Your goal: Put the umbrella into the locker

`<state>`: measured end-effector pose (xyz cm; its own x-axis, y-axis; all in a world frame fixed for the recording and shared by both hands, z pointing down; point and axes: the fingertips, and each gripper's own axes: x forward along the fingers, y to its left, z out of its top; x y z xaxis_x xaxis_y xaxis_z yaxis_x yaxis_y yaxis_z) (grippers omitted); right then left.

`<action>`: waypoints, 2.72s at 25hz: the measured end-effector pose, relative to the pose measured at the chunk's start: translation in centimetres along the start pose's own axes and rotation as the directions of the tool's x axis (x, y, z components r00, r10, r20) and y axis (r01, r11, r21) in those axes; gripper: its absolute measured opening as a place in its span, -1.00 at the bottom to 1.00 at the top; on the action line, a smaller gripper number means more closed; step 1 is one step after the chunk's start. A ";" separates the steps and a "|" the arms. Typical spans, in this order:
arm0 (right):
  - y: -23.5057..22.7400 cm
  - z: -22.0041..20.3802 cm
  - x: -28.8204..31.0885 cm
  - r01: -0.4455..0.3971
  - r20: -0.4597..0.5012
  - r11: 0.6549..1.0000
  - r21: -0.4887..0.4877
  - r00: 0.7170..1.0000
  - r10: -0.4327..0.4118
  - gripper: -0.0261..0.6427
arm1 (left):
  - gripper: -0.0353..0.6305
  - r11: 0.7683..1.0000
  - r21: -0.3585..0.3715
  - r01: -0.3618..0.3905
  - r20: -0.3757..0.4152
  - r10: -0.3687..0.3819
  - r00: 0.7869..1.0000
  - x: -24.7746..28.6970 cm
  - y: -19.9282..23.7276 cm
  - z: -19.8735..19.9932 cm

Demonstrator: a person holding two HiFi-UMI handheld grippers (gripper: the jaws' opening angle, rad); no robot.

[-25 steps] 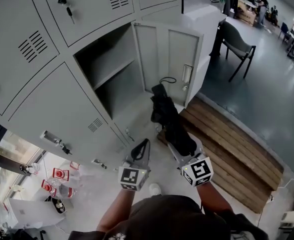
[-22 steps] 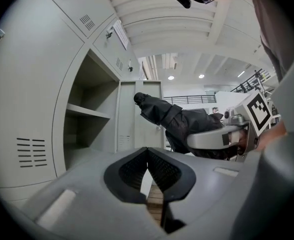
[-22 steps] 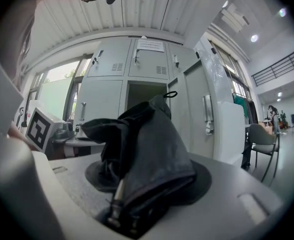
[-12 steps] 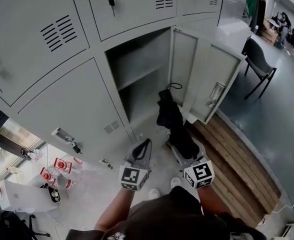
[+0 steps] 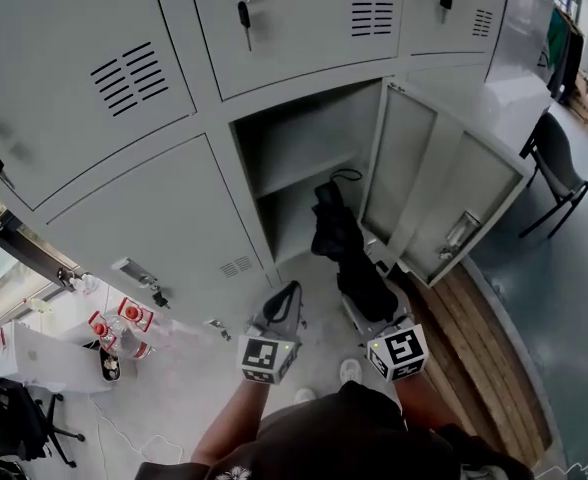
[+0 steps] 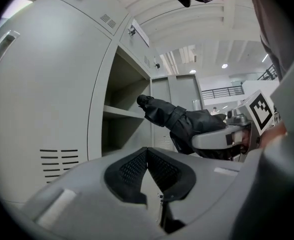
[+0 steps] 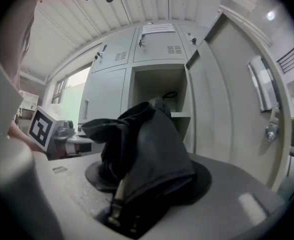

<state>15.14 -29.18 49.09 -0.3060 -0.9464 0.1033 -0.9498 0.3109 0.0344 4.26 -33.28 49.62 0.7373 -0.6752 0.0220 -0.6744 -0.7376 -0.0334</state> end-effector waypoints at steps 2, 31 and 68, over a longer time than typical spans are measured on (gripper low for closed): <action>-0.7 0.6 0.9 -0.024 0.008 1.000 -0.002 1.000 0.024 -0.22 | -0.88 0.999 0.001 -0.033 0.001 0.033 0.999 0.5 0.6 0.2; -3.6 11.5 13.2 -0.187 0.083 0.982 -0.004 0.979 0.187 -0.21 | -0.88 0.965 0.019 -0.262 0.031 0.262 0.965 1.6 5.3 3.1; -5.5 16.1 30.3 -0.204 -0.321 0.975 -0.090 0.933 0.165 -0.20 | -0.88 0.969 0.043 -0.245 0.074 0.241 0.968 0.1 5.4 4.3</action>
<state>10.01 -61.01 36.02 -0.4216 -0.8033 0.4206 -0.8578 0.5038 0.1022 0.88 -37.31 45.15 0.5539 -0.8304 -0.0609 -0.8319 -0.5490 -0.0809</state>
